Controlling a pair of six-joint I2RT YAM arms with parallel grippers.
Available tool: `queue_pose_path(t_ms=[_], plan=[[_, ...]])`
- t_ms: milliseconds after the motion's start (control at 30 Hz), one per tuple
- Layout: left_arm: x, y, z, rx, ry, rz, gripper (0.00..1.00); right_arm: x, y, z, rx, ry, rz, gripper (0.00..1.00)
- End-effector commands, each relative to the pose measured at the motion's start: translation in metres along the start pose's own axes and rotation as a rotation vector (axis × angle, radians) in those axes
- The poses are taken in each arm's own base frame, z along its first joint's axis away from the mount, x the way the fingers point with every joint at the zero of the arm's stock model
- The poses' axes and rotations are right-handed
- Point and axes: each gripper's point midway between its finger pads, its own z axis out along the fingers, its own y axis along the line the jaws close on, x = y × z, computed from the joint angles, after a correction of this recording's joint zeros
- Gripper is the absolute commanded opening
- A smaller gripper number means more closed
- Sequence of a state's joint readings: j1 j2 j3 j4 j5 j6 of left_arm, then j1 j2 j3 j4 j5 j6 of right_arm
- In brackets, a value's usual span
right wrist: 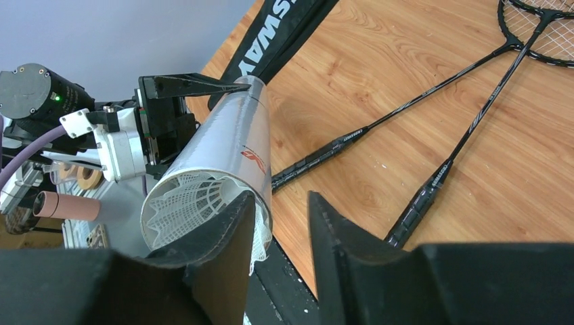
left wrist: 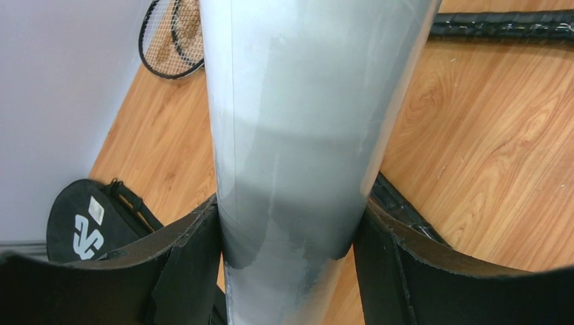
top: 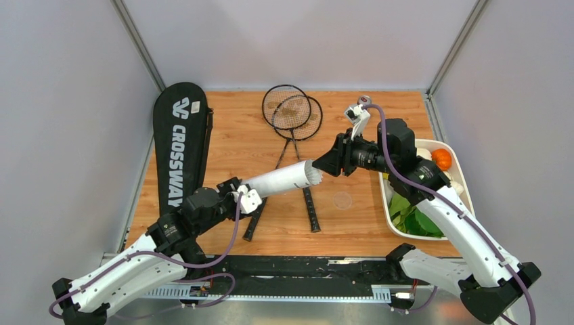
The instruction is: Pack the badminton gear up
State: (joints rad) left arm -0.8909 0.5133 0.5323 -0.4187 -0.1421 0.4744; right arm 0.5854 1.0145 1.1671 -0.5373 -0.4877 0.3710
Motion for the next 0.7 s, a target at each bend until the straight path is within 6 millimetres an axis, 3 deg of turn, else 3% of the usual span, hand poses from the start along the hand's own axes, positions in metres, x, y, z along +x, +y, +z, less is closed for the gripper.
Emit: queue_pose_path(t_ms=[0, 233, 433, 667], plan=[[-0.039, 0.015, -0.003, -0.036, -0.133, -0.002, 0.62, -0.016, 0.003, -0.007, 0.023, -0.052, -0.048, 0.41], [-0.043, 0.015, -0.003, -0.031, -0.15, -0.012, 0.62, -0.005, 0.003, -0.002, -0.007, -0.02, -0.054, 0.48], [-0.057, 0.014, -0.005, -0.017, -0.207, -0.052, 0.63, 0.009, 0.008, 0.009, -0.081, -0.009, -0.017, 0.49], [-0.067, 0.016, -0.011, -0.016, -0.247, -0.084, 0.63, 0.01, 0.006, 0.014, -0.093, -0.045, 0.023, 0.49]])
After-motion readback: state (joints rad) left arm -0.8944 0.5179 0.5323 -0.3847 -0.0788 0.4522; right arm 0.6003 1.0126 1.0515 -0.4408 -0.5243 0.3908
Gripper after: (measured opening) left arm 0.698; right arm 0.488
